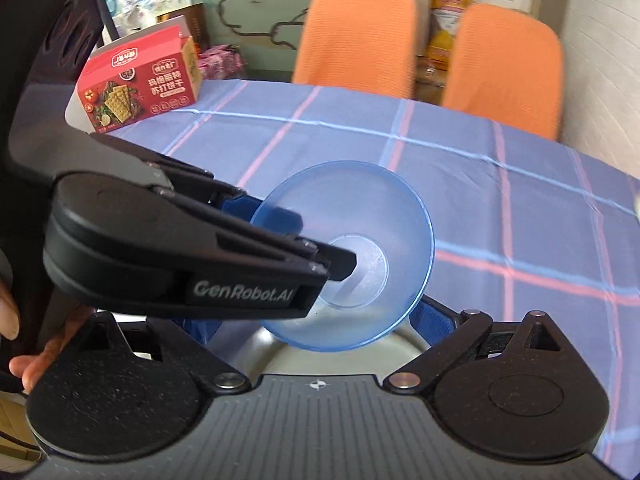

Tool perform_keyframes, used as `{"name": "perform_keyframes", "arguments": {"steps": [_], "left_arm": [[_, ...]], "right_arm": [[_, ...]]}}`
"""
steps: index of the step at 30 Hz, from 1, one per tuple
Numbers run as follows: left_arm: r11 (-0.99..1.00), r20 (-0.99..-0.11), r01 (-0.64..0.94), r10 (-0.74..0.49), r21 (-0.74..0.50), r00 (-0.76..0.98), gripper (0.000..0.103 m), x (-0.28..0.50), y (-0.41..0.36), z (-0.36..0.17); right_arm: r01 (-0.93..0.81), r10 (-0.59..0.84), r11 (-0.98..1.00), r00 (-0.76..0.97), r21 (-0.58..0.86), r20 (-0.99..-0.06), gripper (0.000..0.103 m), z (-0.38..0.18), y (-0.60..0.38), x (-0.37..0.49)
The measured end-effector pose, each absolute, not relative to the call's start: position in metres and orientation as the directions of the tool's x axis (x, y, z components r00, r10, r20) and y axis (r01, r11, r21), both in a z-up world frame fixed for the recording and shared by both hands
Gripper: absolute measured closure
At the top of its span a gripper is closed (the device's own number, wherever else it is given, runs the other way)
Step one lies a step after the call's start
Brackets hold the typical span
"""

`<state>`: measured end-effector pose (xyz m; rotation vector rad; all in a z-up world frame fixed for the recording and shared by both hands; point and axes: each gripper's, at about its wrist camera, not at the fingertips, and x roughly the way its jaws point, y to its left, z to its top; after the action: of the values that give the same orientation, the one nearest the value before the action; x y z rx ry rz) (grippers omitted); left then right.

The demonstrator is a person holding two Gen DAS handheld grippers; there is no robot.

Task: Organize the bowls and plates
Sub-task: 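Lower the blue bowl into the white bowl and open the left gripper, then grasp the rim of the steel bowl holding the nested bowls with the left gripper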

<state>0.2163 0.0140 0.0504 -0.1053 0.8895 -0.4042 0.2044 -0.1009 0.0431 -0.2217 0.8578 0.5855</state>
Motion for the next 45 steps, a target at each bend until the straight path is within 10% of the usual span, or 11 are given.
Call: {"name": "perform_keyframes", "arguments": {"steps": [12, 18, 31, 34, 45], "left_arm": [[0.919, -0.789, 0.332, -0.36, -0.211, 0.498, 0.066, 0.172, -0.037, 0.012], [0.927, -0.777, 0.322, -0.344, -0.193, 0.527, 0.035, 0.167, -0.028, 0.017], [0.955, -0.61, 0.214, -0.297, -0.206, 0.734, 0.019, 0.111, -0.006, 0.048], [0.973, -0.585, 0.13, -0.219, -0.19, 0.781, 0.003, 0.104, -0.006, 0.04], [0.992, -0.636, 0.055, -0.116, -0.115, 0.763, 0.004, 0.127, -0.012, 0.016]], "right_arm": [[-0.516, 0.387, 0.852, 0.514, 0.085, -0.766, 0.017, 0.007, -0.148, 0.164], [-0.484, 0.386, 0.87, 0.549, 0.094, -0.741, 0.017, 0.009, -0.168, 0.16], [-0.272, 0.393, 0.918, 0.718, 0.288, -0.574, 0.016, -0.016, -0.215, 0.103], [-0.253, 0.362, 0.93, 0.753, 0.266, -0.55, 0.016, -0.019, -0.211, 0.097], [-0.193, 0.277, 0.96, 0.756, 0.202, -0.593, 0.016, -0.026, -0.204, 0.127]]}}
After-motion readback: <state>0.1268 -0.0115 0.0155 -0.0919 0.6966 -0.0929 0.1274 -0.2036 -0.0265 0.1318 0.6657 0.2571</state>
